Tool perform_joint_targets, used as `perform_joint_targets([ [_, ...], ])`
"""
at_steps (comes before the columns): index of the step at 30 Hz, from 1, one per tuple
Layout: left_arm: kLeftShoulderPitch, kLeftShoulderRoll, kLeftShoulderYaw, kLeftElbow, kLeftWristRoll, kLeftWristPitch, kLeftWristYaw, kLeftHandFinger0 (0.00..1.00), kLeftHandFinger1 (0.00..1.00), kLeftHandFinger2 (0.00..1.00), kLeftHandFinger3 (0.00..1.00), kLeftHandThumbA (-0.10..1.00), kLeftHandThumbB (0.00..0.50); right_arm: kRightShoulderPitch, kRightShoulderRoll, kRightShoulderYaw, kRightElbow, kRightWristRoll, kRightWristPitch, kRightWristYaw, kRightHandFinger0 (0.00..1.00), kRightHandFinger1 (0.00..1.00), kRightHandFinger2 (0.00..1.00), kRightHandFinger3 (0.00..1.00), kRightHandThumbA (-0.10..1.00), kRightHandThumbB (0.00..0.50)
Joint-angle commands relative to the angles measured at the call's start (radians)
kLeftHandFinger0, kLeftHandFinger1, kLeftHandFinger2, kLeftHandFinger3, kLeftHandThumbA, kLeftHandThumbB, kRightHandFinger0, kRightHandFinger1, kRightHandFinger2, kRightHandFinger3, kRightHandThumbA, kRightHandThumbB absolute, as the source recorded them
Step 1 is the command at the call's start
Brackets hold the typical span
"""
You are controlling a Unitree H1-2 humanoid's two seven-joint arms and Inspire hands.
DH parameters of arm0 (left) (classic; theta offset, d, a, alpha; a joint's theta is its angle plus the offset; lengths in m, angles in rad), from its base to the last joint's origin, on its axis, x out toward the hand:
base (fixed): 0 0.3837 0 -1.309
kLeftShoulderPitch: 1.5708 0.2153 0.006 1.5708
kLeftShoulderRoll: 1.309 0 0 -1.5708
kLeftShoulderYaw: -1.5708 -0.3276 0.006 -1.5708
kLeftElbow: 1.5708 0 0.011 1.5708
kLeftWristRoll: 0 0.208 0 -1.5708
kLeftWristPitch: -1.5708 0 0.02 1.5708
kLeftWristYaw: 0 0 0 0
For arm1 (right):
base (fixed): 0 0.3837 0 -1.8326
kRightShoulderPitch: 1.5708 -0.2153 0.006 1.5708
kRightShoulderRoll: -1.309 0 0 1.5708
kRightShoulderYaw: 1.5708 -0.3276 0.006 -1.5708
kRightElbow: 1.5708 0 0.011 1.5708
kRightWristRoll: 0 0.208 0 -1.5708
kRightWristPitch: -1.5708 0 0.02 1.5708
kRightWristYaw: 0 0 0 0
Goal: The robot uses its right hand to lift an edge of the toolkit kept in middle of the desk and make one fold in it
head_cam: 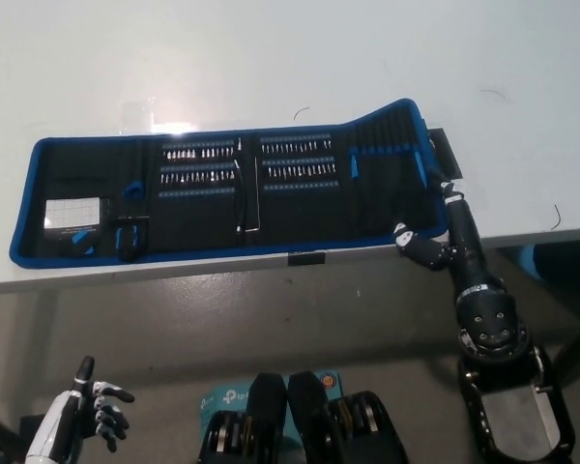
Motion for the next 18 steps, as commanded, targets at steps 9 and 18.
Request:
perform_joint_targets([
  [9, 0.016, 0.001, 0.002, -0.009, -0.006, -0.048, -0.009, 0.18, 0.24, 0.24, 0.41, 1.00, 0.500, -0.054, 0.076, -0.107, 0.071, 0.174, -0.304, -0.040, 0.00, 0.00, 0.00, 0.99, -0.07, 0.185],
  [18, 0.001, 0.018, 0.002, -0.015, -0.004, -0.034, -0.017, 0.22, 0.25, 0.25, 0.41, 1.00, 0.500, -0.078, 0.056, -0.100, 0.126, 0.158, -0.416, -0.066, 0.00, 0.00, 0.00, 0.39, -0.10, 0.101],
])
